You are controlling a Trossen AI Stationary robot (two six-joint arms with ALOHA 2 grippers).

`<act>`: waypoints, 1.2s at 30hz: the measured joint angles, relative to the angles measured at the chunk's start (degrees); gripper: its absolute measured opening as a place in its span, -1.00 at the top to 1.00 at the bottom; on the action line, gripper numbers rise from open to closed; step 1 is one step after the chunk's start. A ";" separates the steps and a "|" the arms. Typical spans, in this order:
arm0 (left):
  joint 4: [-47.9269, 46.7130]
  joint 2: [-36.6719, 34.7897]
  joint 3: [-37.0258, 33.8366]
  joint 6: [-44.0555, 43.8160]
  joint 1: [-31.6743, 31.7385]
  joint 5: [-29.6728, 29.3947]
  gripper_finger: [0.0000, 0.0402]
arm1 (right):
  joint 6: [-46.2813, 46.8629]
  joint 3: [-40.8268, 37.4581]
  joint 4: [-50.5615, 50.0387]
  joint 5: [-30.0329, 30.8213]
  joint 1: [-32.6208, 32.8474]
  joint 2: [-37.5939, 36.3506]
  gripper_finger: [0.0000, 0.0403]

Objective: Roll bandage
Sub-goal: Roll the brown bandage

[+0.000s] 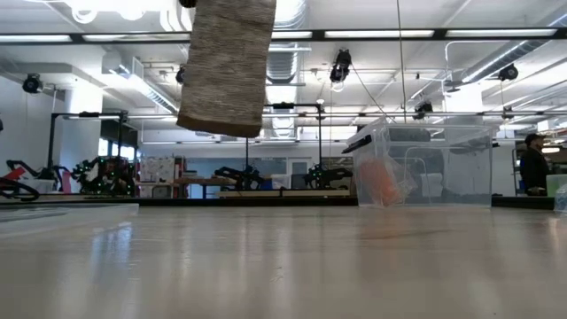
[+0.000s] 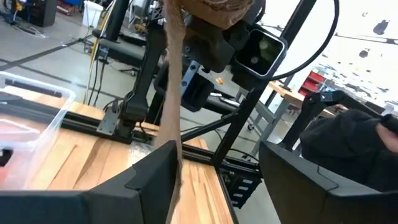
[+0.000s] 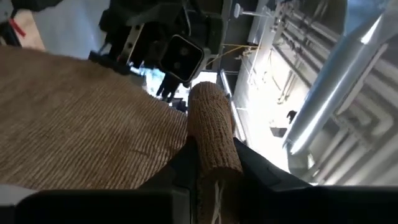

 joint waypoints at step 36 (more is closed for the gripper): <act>-13.90 4.84 18.58 14.81 0.98 -10.82 -0.47 | -18.92 0.00 -2.76 -0.49 -0.32 0.00 0.70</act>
